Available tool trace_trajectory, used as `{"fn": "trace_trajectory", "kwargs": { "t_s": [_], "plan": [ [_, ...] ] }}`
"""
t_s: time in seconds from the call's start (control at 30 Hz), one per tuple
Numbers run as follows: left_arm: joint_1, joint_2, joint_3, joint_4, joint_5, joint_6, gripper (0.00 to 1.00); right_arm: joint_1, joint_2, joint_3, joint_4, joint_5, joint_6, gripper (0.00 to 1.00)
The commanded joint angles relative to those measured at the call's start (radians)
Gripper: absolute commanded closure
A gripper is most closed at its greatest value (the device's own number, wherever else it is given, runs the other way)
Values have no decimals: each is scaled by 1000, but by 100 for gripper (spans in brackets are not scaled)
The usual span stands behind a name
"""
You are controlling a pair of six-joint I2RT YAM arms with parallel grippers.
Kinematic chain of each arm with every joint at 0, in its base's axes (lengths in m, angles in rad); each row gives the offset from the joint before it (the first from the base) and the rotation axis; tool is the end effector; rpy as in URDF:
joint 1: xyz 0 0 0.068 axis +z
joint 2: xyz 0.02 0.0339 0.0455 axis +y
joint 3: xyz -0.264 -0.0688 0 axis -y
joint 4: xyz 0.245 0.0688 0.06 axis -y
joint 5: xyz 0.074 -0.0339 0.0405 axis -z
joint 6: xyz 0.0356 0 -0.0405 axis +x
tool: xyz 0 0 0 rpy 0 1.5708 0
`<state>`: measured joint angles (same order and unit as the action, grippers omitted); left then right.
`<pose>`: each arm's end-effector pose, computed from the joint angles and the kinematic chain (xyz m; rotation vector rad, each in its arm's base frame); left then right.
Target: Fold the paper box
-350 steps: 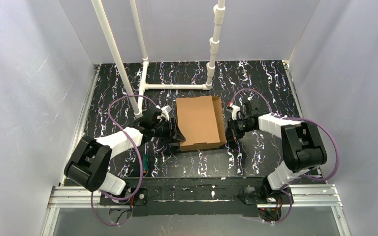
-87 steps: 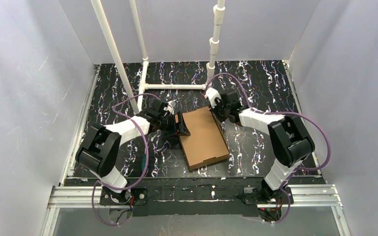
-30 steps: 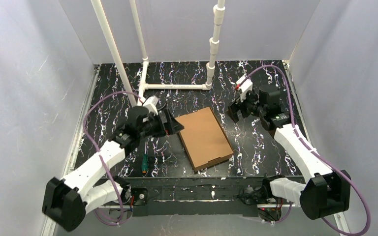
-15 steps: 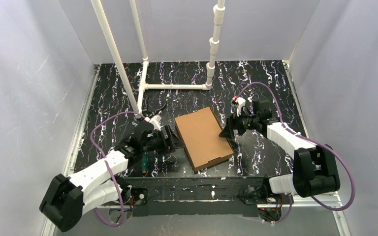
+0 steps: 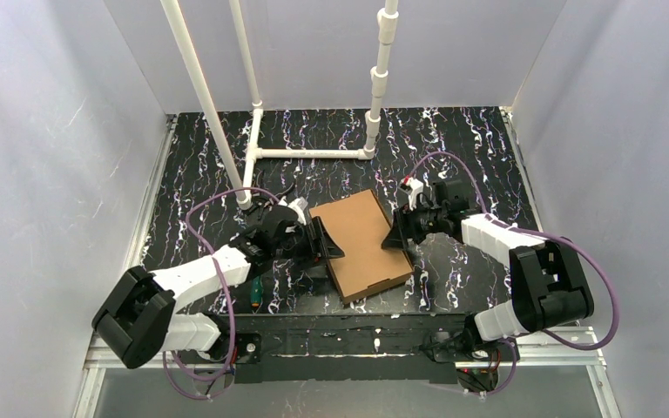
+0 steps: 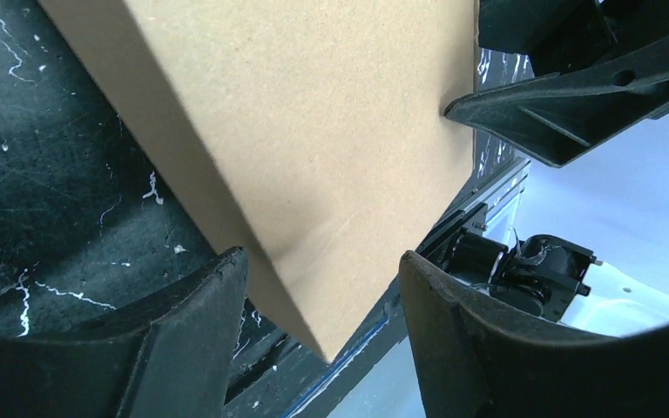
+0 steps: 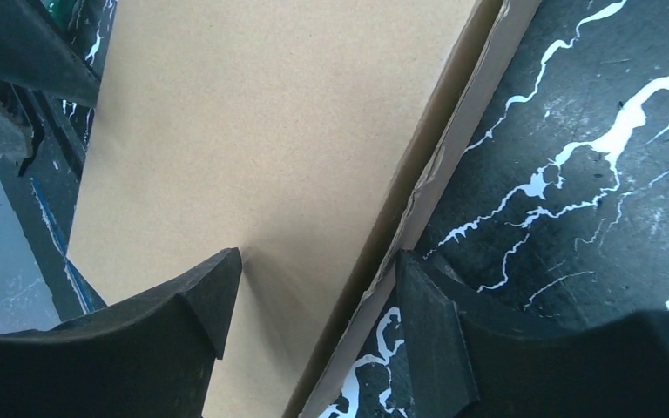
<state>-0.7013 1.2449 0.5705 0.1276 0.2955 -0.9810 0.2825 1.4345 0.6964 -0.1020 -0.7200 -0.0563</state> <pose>0.1894 -0.1735 0.2013 -0.1344 2.3801 -1.2308 0.2556 0.0986 0.1795 -0.7223 2.2363 0.9703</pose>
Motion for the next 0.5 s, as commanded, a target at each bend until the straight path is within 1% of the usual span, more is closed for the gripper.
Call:
{"fn": "trace_trajectory", "kwargs": {
  "t_s": [0.0, 0.07, 0.17, 0.27, 0.33, 0.4, 0.47],
  "plan": [
    [-14, 50, 57, 9, -12, -1, 39, 24, 6, 20, 10, 11, -3, 29],
    [-18, 80, 74, 13, -10, -1, 42, 26, -6, 21, 8, 20, -10, 33],
    [-25, 128, 110, 19, -1, 2, 43, 26, -25, 24, 3, 33, -15, 38],
    [-30, 177, 158, 21, 9, 9, 43, 26, -32, 32, -5, 33, -22, 51],
    [-34, 212, 196, 22, 19, 13, 43, 26, -35, 42, -19, 33, -28, 56],
    [-35, 248, 236, 23, 27, 17, 43, 25, -44, 60, -47, 45, -43, 60],
    [-36, 285, 279, 23, 35, 21, 43, 24, -61, 81, -73, 70, -60, 60]
  ]
}}
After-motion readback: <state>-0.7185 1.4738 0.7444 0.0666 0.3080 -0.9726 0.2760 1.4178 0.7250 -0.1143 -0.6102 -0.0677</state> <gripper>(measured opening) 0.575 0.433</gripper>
